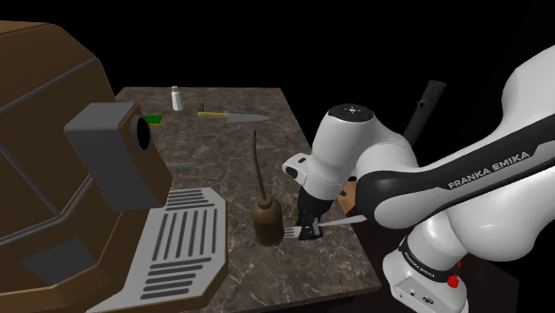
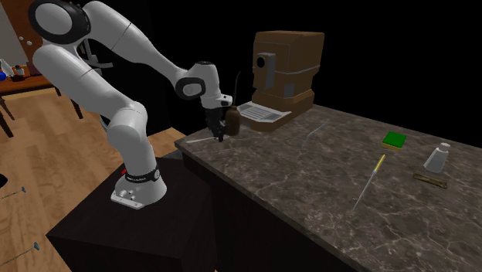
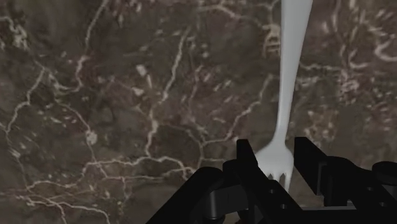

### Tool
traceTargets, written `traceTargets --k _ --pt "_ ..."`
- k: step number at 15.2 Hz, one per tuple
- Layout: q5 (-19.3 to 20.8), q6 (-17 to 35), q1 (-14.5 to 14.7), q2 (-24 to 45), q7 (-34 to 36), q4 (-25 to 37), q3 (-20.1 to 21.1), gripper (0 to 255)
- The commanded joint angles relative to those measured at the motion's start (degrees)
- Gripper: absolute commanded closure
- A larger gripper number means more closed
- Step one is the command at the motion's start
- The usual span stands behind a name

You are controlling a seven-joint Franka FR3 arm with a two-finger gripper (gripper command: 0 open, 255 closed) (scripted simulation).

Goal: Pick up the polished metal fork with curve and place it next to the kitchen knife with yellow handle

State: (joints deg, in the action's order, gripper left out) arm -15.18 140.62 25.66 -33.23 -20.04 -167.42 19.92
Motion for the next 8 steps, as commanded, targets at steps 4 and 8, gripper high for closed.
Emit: traceTargets --k 4,8 --pt "0.5 -5.2 0.0 -3.6 0.0 1.5 -0.9 255" --pt "1.1 -9.5 -0.1 -6.1 0.0 3.3 -1.6 255"
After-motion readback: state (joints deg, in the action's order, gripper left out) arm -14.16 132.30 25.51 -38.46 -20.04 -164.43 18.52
